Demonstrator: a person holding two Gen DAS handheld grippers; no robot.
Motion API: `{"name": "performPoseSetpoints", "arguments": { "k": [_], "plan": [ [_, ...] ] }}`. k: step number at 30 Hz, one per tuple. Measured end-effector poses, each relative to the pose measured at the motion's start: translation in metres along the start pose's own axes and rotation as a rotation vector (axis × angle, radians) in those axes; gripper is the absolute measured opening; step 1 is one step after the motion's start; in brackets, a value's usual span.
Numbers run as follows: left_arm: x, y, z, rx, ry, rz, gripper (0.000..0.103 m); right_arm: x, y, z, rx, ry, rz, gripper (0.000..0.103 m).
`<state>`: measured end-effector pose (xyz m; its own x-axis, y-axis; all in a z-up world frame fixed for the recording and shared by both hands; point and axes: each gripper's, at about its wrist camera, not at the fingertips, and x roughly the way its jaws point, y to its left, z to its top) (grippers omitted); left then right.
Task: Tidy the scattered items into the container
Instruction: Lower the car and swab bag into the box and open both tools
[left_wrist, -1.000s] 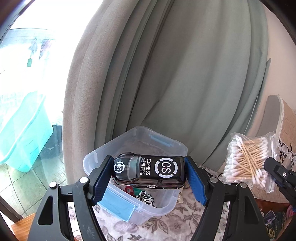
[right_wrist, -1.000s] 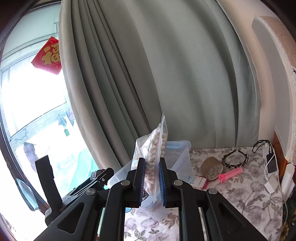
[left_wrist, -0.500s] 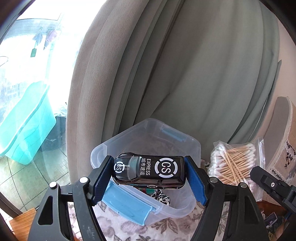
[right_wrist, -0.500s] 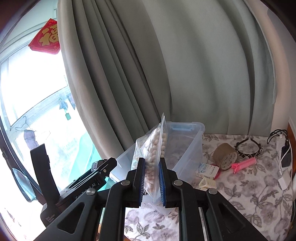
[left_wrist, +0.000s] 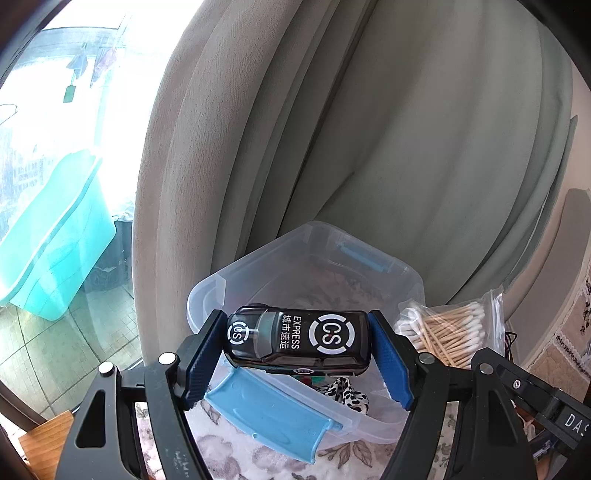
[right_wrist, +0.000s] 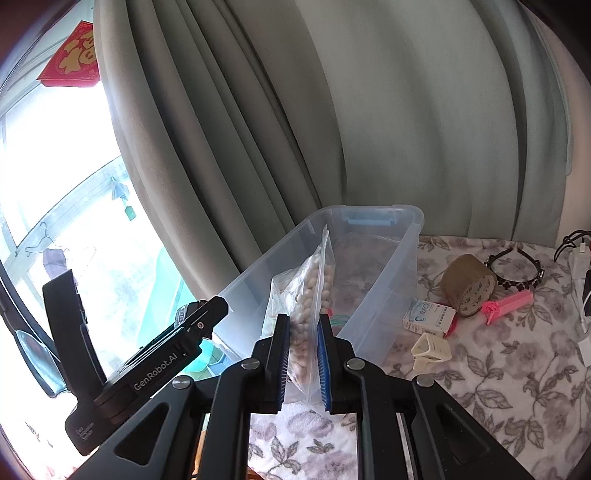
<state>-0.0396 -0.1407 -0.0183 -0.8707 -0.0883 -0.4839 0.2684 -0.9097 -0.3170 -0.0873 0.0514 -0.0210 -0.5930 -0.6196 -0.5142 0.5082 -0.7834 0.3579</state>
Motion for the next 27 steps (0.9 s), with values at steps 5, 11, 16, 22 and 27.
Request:
{"name": "performPoseSetpoints", "arguments": {
  "k": [5,11,16,22,27],
  "plan": [
    [0.014,0.005,-0.004,-0.009,0.026,0.003,0.077,0.018,-0.006,-0.004,0.01,0.028,0.0,0.016],
    [0.025,0.009,-0.003,-0.007,0.029,0.003,0.077,0.034,-0.012,-0.005,0.026,0.055,0.002,0.016],
    [0.029,0.005,-0.002,0.007,0.026,0.0,0.077,0.044,-0.014,-0.004,0.027,0.069,0.006,0.016],
    [0.036,0.001,-0.003,0.03,0.028,0.002,0.077,0.053,-0.018,-0.003,0.034,0.082,0.013,0.016],
    [0.042,-0.001,-0.004,0.038,0.036,-0.007,0.077,0.06,-0.024,-0.003,0.057,0.098,0.037,0.016]
  ]
}}
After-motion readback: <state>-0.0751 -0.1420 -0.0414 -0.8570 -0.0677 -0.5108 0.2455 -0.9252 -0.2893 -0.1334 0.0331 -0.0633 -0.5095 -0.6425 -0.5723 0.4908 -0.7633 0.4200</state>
